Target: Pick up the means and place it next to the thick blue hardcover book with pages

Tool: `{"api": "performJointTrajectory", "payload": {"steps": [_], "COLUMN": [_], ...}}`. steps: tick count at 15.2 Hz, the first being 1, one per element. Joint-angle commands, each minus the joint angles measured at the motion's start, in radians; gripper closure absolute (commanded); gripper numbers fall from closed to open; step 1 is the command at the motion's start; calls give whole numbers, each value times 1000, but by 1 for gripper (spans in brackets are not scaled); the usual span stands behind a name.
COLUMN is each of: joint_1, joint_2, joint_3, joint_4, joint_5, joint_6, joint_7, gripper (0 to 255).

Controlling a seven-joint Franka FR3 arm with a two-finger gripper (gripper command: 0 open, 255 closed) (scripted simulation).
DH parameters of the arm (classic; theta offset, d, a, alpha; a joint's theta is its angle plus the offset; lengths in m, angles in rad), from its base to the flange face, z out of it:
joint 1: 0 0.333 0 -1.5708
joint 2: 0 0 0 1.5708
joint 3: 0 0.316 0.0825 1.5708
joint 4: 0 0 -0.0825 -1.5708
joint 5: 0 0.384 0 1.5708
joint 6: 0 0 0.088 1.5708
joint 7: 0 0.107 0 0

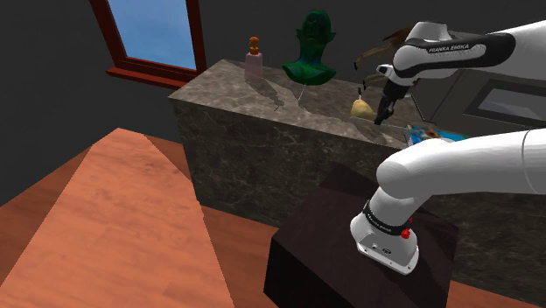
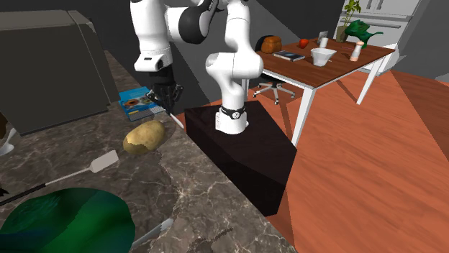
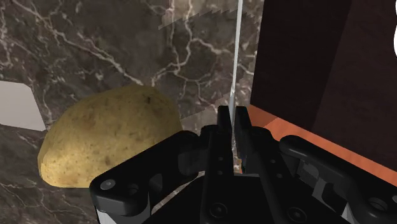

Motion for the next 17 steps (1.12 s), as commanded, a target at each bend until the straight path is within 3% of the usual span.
{"api": "performJointTrajectory", "payload": {"steps": [1, 7, 15, 16, 17], "joint_1": [0, 1, 1, 1, 1], "joint_2": [14, 61, 61, 61, 61], "joint_3": [-14, -57, -57, -57, -57], "joint_4": [-19, -67, -67, -67, -67], "joint_5": [-10, -37, -37, -37, -37], "joint_6": [33, 129, 129, 129, 129], "joint_7": [0, 0, 0, 0, 0], "gripper": [255, 255, 255, 0, 0]}}
